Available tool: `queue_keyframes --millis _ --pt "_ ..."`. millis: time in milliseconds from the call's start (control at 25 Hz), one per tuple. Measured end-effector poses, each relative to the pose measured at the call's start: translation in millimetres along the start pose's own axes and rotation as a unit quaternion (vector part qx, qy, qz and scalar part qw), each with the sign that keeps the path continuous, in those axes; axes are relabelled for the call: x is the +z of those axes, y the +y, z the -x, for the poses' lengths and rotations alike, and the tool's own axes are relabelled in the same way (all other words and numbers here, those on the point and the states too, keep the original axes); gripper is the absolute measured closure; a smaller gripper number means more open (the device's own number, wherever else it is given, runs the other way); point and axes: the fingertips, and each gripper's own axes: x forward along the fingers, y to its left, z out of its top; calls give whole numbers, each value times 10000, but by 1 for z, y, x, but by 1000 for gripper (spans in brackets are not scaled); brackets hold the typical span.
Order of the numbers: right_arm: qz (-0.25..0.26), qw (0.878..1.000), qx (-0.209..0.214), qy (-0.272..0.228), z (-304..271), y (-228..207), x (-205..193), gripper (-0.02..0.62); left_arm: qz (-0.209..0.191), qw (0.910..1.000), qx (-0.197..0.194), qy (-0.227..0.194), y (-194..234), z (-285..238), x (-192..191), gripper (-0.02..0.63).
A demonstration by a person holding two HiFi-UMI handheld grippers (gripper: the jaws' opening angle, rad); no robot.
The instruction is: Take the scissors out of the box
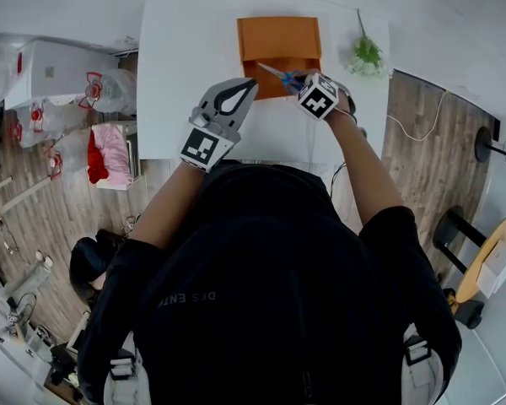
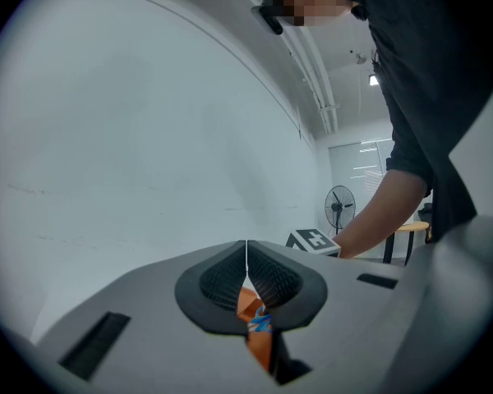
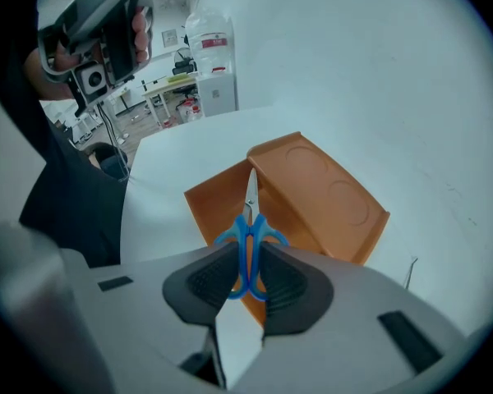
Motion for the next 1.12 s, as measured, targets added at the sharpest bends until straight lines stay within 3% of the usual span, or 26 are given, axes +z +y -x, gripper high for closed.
queue_keyframes --millis 160,360,560,720,880,1120 --pt "-268 9986 -34 -449 24 3 13 505 -38 10000 -10 11 -2 1 2 586" --pt "-172 9955 -287 -889 55 3 32 505 -111 9999 -52 21 -4 2 4 586" --pt "-276 9847 -322 -1693 91 6 59 505 -141 9999 -30 44 0 2 11 586" --pt "-503 9648 -257 -2568 134 10 86 503 -143 9999 34 19 4 4 22 585" --pt "-707 9355 -285 -3449 180 11 109 503 -126 9998 130 -4 12 6 39 584" --pt "-797 9023 -583 -4197 227 7 123 503 -190 9997 31 -129 13 5 65 586"
